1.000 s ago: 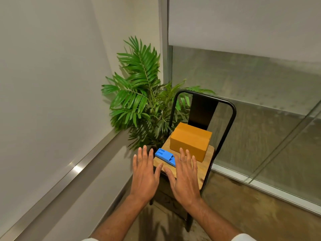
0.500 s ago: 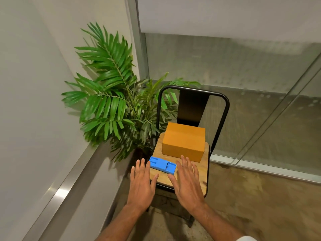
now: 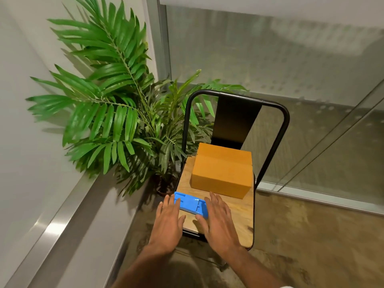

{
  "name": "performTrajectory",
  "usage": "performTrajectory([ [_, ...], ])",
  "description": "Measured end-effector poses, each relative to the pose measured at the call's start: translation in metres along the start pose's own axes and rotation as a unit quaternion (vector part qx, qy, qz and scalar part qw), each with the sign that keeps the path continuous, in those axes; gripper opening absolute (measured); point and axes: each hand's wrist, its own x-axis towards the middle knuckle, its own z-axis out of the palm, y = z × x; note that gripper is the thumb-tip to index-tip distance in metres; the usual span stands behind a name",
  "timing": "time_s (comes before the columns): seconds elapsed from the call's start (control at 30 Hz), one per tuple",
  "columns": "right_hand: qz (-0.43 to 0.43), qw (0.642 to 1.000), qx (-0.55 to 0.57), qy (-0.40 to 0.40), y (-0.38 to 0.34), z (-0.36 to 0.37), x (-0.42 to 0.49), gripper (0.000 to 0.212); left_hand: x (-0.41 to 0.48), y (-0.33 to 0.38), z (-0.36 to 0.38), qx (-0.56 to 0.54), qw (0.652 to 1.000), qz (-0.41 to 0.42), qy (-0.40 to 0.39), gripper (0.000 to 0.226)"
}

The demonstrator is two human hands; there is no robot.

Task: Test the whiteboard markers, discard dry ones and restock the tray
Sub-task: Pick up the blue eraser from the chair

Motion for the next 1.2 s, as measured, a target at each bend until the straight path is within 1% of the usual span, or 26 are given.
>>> performTrajectory([
  [0.2,0.014,0.999,0.034,-0.028,0.008,0.024,0.021,0.064,0.024,-0.014,0.018,0.046,0.998,0.038,-0.032,0.06],
  [0.33,0.014,0.998,0.043,-0.046,0.011,0.039,0.031,0.06,0.035,-0.021,0.031,0.059,0.996,0.038,-0.045,0.062],
  [0.37,0.011,0.998,0.043,-0.05,0.012,0.041,0.033,0.059,0.037,-0.023,0.034,0.056,0.997,0.046,-0.031,0.061],
  [0.43,0.009,0.997,0.049,-0.053,0.011,0.043,0.035,0.057,0.04,-0.028,0.04,0.026,0.997,0.072,0.023,0.056],
  [0.5,0.005,0.998,0.052,-0.046,0.01,0.045,0.037,0.056,0.04,-0.029,0.047,0.023,0.996,0.083,0.0,0.05],
  [0.53,0.003,0.998,0.053,-0.042,0.01,0.047,0.038,0.056,0.039,-0.03,0.05,0.037,0.995,0.088,0.007,0.047],
  [0.63,0.005,0.998,0.059,-0.039,0.01,0.056,0.04,0.054,0.041,-0.035,0.059,0.042,0.99,0.113,0.076,0.043],
  [0.73,0.0,0.998,0.055,-0.022,0.01,0.06,0.038,0.054,0.041,-0.034,0.058,0.043,0.987,0.127,0.086,0.044],
  [0.83,-0.017,0.999,0.041,-0.001,0.01,0.054,0.034,0.057,0.039,-0.034,0.054,0.027,0.989,0.121,0.083,0.045],
  [0.93,-0.036,0.999,0.037,0.011,0.007,0.043,0.027,0.059,0.033,-0.03,0.043,0.007,0.987,0.118,0.111,0.044],
  [1.03,-0.056,0.998,0.027,0.026,0.0,0.025,0.02,0.062,0.022,-0.017,0.026,-0.011,0.982,0.131,0.138,0.036],
  [1.13,-0.072,0.996,0.022,0.041,-0.006,0.007,0.012,0.065,0.007,0.002,0.004,-0.022,0.981,0.118,0.15,0.046],
  [1.2,-0.082,0.995,0.02,0.046,-0.009,-0.006,0.006,0.068,-0.003,0.015,-0.011,-0.018,0.98,0.112,0.165,0.046],
])
